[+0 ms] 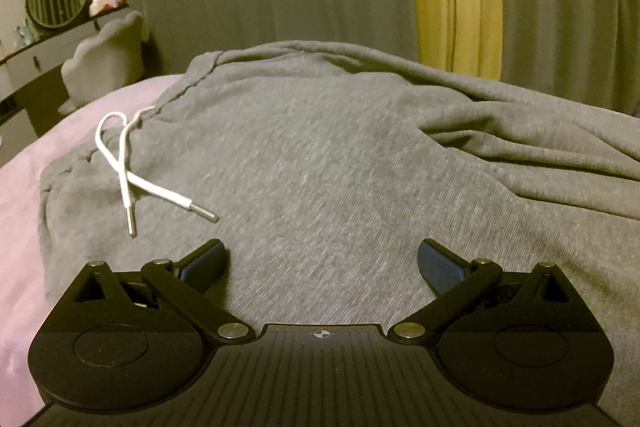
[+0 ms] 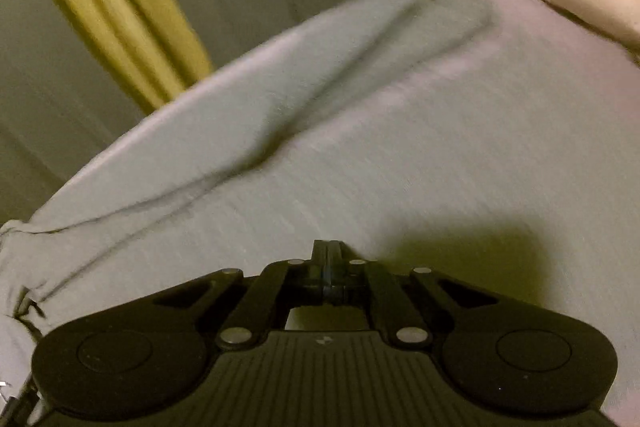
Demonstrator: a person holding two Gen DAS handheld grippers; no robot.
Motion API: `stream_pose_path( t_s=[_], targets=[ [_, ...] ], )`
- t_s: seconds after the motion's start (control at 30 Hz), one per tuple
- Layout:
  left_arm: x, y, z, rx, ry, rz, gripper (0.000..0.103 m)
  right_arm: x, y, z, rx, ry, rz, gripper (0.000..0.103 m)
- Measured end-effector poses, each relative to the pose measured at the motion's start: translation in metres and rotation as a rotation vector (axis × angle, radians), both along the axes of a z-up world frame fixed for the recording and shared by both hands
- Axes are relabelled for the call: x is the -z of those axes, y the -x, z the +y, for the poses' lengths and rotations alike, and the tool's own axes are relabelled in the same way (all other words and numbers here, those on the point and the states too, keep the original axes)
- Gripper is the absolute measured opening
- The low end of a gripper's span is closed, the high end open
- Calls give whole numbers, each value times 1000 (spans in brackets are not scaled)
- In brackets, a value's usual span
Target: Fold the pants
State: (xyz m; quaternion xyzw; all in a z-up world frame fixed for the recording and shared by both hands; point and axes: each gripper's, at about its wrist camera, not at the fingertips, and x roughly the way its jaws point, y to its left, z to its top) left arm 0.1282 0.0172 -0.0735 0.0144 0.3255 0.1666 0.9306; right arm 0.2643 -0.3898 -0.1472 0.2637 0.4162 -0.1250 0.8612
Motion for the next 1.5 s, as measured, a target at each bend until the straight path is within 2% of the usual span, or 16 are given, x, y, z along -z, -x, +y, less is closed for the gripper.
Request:
stream_pose_path(
  t_s=[0.07, 0.13, 0.17, 0.2, 0.3, 0.43, 0.5, 0.57, 0.63, 0.77, 0.97, 1.07, 1.17, 1.23, 1.37, 1.5],
  targets=[
    [-1, 1, -1, 1, -4, 5, 103, -11, 4, 0, -16, 41, -37, 14],
    [0, 1, -2, 1, -9, 12, 103, -31, -6, 4, -43, 153, -130, 49],
    [0, 1, -2, 0, -8, 13, 103, -41, -16, 8, -35, 228, -164, 79],
    [0, 0, -2, 0, -7, 13, 103, -49, -25, 12, -26, 280, -183, 91],
    [0, 0, -2, 0, -14, 11, 103, -62, -73, 18, -62, 386, -204, 95],
    [0, 0, -1, 3, -5, 10, 103, -30, -148, 21, -90, 466, -21, 92],
    [1, 1, -1, 5, 0, 8, 103, -8, -165, 16, -50, 473, 96, 53],
    [1, 1, 0, 6, 3, 7, 103, -2, -163, 2, 22, 361, 77, 42],
    [2, 1, 1, 7, 5, 7, 103, -4, -163, -11, 99, 293, 80, 14],
    [2, 0, 2, 9, 11, 10, 103, -29, -141, -47, 188, 48, -40, 11],
    [-2, -1, 8, 19, 44, 21, 103, -83, -26, -47, 179, -85, -313, 9],
    [-7, -1, 13, 29, 80, 23, 103, -50, 37, -49, 229, -130, -252, 9],
    [-17, 2, 19, 57, 95, 2, 103, 6, 64, -59, 315, -116, -74, 9],
    [-28, 9, 21, 64, 71, -45, 103, 30, 77, -70, 402, -199, -53, 5],
    [-65, 6, 27, 81, 26, -164, 103, 30, 73, -71, 399, -186, -66, 5],
    [-91, -52, 47, 85, 73, -163, 103, 30, 63, -70, 364, -117, -71, 6]
  ],
)
